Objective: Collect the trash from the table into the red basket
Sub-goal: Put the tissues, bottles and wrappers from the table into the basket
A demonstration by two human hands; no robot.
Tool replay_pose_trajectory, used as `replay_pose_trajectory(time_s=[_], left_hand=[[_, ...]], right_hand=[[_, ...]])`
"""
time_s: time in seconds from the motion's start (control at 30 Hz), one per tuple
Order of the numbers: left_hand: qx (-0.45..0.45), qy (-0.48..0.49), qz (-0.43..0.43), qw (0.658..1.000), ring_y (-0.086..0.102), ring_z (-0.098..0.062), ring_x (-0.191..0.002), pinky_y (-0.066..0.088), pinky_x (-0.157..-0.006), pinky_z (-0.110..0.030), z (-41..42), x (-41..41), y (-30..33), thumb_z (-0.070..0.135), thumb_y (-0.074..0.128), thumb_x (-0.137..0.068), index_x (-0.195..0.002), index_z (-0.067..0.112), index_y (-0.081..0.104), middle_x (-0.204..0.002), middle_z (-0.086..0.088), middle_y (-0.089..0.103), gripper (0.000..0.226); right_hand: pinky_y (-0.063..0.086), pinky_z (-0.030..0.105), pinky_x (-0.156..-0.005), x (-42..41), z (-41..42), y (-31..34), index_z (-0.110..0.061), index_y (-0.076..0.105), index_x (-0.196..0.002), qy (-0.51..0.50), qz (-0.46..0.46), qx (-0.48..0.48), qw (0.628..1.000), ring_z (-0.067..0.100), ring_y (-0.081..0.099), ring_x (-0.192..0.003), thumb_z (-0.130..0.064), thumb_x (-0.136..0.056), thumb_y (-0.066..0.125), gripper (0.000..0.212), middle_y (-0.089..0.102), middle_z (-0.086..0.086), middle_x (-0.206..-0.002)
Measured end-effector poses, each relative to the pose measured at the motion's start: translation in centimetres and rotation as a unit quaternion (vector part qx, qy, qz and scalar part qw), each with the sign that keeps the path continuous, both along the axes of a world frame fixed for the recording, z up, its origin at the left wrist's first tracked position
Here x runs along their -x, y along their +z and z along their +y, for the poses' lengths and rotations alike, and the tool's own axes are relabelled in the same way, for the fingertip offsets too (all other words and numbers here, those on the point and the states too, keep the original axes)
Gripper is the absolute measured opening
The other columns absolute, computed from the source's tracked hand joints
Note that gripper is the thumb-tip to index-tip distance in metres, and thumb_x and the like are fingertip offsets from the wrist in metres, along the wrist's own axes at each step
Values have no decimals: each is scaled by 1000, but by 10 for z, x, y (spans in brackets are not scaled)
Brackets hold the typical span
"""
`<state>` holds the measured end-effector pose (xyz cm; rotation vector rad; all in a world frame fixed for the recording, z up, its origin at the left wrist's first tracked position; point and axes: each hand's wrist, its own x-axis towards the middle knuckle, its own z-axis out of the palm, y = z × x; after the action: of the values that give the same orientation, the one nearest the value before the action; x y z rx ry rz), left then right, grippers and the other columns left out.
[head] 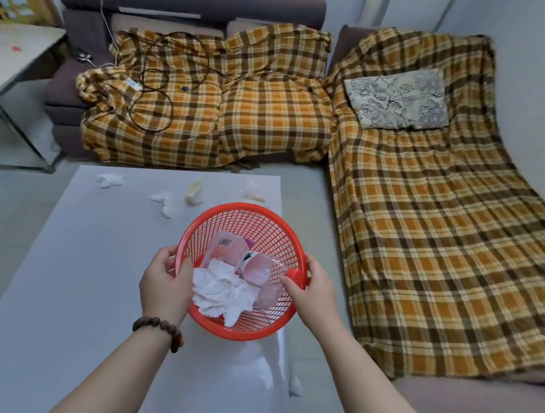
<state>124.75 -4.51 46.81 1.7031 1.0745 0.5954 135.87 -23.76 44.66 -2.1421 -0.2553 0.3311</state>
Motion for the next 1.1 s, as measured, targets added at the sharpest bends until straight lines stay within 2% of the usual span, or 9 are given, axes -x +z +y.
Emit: replay_pose_trajectory(time_s=[0.07,0.17,0.33,0.47,0.63,0.73,0.83,0.97,1.1], left_hand=[[-1,8,0,1000,61,-4,-77,45,-58,-20,-35,-9,-2,18,56,-91,-97,24,60,-81,11,65,10],[-6,37,-10,999,61,-2,-77,45,-58,-19,-97,-21,-7,19,56,-91,-98,26,60,-82,14,64,10],[4,67,-6,998,62,-5,-78,48,-58,-22,-191,-44,-12,20,56,-91,-99,27,59,-84,13,65,11],[-8,79,-2,997,62,-5,-78,48,-60,-22,-224,-59,-6,20,57,-91,-101,26,59,-83,11,64,12],[-32,125,-8,992,62,-2,-74,45,-57,-19,-220,-67,3,18,58,-89,-97,30,59,-82,14,64,15],[-32,165,-3,986,62,-3,-72,46,-55,-21,-209,-64,3,20,58,-88,-96,34,58,-82,15,63,16],[-29,210,14,977,64,-8,-71,47,-53,-22,-191,-64,-6,22,58,-89,-97,33,57,-84,10,64,13],[-28,254,20,967,65,-19,-79,54,-68,-34,-153,-83,-21,21,57,-90,-102,26,59,-90,1,65,13],[-24,298,-6,954,63,-18,-82,52,-72,-32,-97,-123,-37,18,56,-90,-105,23,61,-92,0,66,16]], right_hand=[[35,3,-70,-10,-31,-3,-21,54,-123,0,2,-12,1000,5,54,-89,-21,-77,72,49,56,-16,-98],[44,19,-82,-31,-86,-9,-22,51,-126,21,11,-21,999,10,57,-97,-22,-78,69,51,62,-8,-108],[38,16,-74,-70,-171,-6,-22,52,-126,47,7,-13,999,8,55,-90,-21,-79,69,50,59,-10,-102],[40,16,-71,-96,-198,1,-24,53,-123,68,20,-22,997,10,58,-90,-23,-79,69,46,61,-9,-100],[51,32,-82,-120,-176,4,-22,54,-122,108,36,-44,993,16,63,-93,-23,-79,69,45,61,-8,-97],[48,23,-76,-129,-149,0,-24,54,-121,134,49,-53,988,10,59,-86,-23,-79,69,44,57,-20,-88],[42,20,-72,-139,-115,-10,-24,52,-123,174,61,-44,982,7,56,-86,-24,-79,68,47,57,-18,-92],[48,22,-72,-165,-58,-26,-33,52,-116,216,82,-39,972,5,58,-85,-26,-80,65,38,58,-19,-93],[34,8,-57,-209,13,-31,-41,47,-101,243,62,-20,968,-8,51,-71,-25,-79,64,32,52,-28,-79]])
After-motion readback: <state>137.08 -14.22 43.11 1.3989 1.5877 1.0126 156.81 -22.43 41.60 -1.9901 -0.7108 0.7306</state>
